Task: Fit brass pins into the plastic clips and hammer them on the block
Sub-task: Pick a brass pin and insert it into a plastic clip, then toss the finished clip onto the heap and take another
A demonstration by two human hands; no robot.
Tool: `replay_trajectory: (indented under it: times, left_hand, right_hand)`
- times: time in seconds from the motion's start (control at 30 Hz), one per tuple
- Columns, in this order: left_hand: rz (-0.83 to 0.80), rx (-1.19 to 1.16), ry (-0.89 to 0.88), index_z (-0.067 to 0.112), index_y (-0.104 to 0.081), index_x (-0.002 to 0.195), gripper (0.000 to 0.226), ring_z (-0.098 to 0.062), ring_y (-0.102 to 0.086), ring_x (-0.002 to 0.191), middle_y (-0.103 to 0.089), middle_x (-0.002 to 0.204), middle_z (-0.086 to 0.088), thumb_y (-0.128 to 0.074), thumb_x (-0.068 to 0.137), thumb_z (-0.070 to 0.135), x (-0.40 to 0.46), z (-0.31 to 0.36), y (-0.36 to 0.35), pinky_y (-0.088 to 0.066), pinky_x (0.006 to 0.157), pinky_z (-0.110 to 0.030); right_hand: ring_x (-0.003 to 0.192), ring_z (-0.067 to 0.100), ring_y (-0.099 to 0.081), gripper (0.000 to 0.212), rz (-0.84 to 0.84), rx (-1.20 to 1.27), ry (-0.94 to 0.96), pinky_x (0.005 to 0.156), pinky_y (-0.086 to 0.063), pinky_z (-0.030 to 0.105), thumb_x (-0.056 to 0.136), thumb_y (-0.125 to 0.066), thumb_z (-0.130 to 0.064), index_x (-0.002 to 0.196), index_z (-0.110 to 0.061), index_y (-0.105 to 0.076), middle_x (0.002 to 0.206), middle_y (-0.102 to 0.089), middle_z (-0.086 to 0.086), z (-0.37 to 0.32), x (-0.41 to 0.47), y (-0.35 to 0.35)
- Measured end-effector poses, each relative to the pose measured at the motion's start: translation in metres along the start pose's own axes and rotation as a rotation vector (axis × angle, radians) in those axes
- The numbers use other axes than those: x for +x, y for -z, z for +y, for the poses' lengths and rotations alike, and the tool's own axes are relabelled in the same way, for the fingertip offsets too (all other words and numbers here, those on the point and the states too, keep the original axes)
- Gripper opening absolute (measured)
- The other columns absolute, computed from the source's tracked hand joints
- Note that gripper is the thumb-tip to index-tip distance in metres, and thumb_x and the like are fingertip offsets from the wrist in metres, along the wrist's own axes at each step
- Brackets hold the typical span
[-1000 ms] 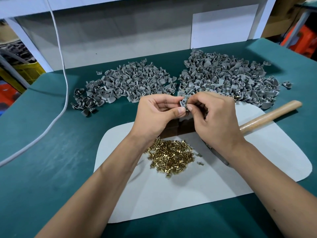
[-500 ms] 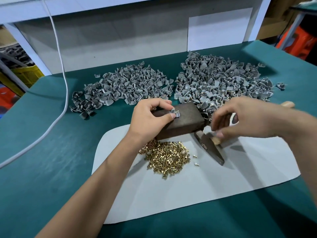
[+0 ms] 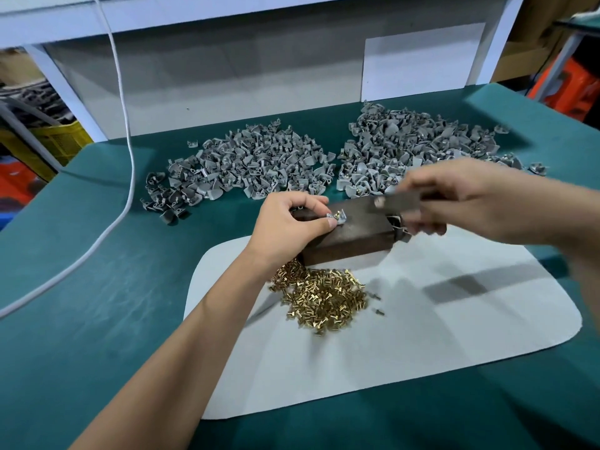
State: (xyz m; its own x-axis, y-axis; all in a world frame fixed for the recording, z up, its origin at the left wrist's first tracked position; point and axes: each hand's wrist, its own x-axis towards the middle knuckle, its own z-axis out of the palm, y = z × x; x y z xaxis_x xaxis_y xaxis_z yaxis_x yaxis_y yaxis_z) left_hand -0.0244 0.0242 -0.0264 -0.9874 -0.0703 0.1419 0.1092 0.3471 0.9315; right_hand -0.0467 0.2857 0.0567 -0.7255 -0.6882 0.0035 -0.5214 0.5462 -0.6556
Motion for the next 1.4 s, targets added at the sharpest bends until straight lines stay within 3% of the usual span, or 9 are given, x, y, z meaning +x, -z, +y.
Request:
replay_trajectory:
  times: [0.13, 0.33, 0.5, 0.67, 0.83, 0.97, 1.1, 1.27, 1.4]
  left_hand:
    - [0.003, -0.014, -0.001, 0.003, -0.078, 0.077, 0.008, -0.002, -0.071, 0.104, -0.078, 0.094, 0.000, -0.085, 0.076, 0.000, 0.002, -0.001, 0.000, -0.057, 0.090, -0.026]
    - [-0.007, -0.036, 0.030, 0.014, -0.079, 0.071, 0.016, -0.002, -0.071, 0.105, -0.078, 0.098, -0.004, -0.087, 0.075, 0.001, 0.002, 0.003, 0.000, -0.059, 0.094, -0.033]
    - [-0.005, -0.078, 0.042, 0.014, -0.078, 0.072, 0.017, -0.008, -0.075, 0.098, -0.078, 0.104, -0.007, -0.087, 0.074, -0.001, 0.001, 0.004, 0.000, -0.060, 0.090, -0.032]
    - [0.007, -0.038, 0.056, 0.010, -0.080, 0.077, 0.011, -0.002, -0.071, 0.105, -0.077, 0.105, -0.005, -0.088, 0.075, 0.004, 0.002, 0.004, -0.001, -0.058, 0.092, -0.026]
    - [0.004, -0.061, 0.081, 0.004, -0.079, 0.077, 0.009, -0.003, -0.070, 0.108, -0.077, 0.098, -0.003, -0.087, 0.075, -0.001, 0.001, 0.005, -0.001, -0.059, 0.094, -0.034]
    - [0.002, -0.059, 0.086, 0.005, -0.079, 0.077, 0.010, -0.004, -0.071, 0.107, -0.077, 0.099, -0.001, -0.088, 0.074, 0.001, 0.002, 0.005, -0.001, -0.058, 0.097, -0.035]
    - [0.002, -0.082, 0.091, 0.008, -0.078, 0.075, 0.013, -0.008, -0.070, 0.111, -0.077, 0.104, -0.008, -0.086, 0.075, -0.002, 0.000, 0.007, -0.001, -0.058, 0.099, -0.041]
    - [-0.006, -0.058, 0.084, 0.008, -0.079, 0.076, 0.011, -0.001, -0.069, 0.109, -0.077, 0.103, -0.003, -0.088, 0.074, 0.002, 0.002, 0.006, 0.000, -0.057, 0.098, -0.035]
    - [-0.004, -0.070, 0.088, 0.014, -0.078, 0.071, 0.017, 0.000, -0.069, 0.108, -0.077, 0.098, 0.000, -0.087, 0.075, -0.001, -0.001, 0.008, 0.000, -0.058, 0.097, -0.036]
  right_hand:
    - [0.057, 0.013, -0.057, 0.033, 0.277, -0.223, -0.026, 0.057, -0.047, 0.031, 0.106, -0.046, -0.027, 0.076, -0.020, -0.056, 0.069, -0.065, 0.000, -0.018, 0.027, -0.032]
    - [0.062, 0.028, -0.059, 0.028, 0.585, -0.234, -0.038, 0.059, -0.048, 0.042, 0.108, -0.043, -0.029, 0.081, -0.024, -0.047, 0.072, -0.063, 0.007, -0.023, 0.032, -0.043]
    - [0.078, 0.037, -0.062, 0.020, 0.257, -0.529, -0.124, 0.070, -0.054, 0.047, 0.108, -0.040, -0.032, 0.092, -0.024, -0.048, 0.082, -0.061, 0.009, -0.040, 0.044, -0.060]
    - [0.055, 0.031, -0.051, 0.021, 0.534, -0.445, -0.053, 0.053, -0.042, 0.037, 0.108, -0.041, -0.032, 0.096, -0.019, -0.052, 0.066, -0.052, 0.004, -0.038, 0.040, -0.050]
    - [0.068, 0.034, -0.055, 0.024, 0.297, -0.541, -0.196, 0.065, -0.050, 0.043, 0.108, -0.039, -0.035, 0.093, -0.021, -0.051, 0.070, -0.052, 0.003, -0.035, 0.039, -0.051]
    - [0.050, 0.022, -0.046, 0.026, 0.568, -0.462, -0.095, 0.052, -0.036, 0.034, 0.107, -0.037, -0.037, 0.106, -0.020, -0.056, 0.062, -0.046, -0.002, -0.035, 0.035, -0.050]
    - [0.067, 0.031, -0.051, 0.023, 0.296, -0.580, -0.172, 0.064, -0.046, 0.040, 0.109, -0.036, -0.036, 0.098, -0.022, -0.049, 0.070, -0.046, 0.000, -0.040, 0.039, -0.058]
    - [0.058, 0.032, -0.048, 0.022, 0.565, -0.518, -0.106, 0.058, -0.041, 0.038, 0.109, -0.039, -0.034, 0.104, -0.018, -0.054, 0.066, -0.049, 0.003, -0.037, 0.039, -0.050]
    - [0.066, 0.033, -0.050, 0.024, 0.342, -0.532, -0.197, 0.064, -0.047, 0.042, 0.109, -0.036, -0.036, 0.098, -0.020, -0.049, 0.068, -0.047, 0.001, -0.032, 0.037, -0.062]
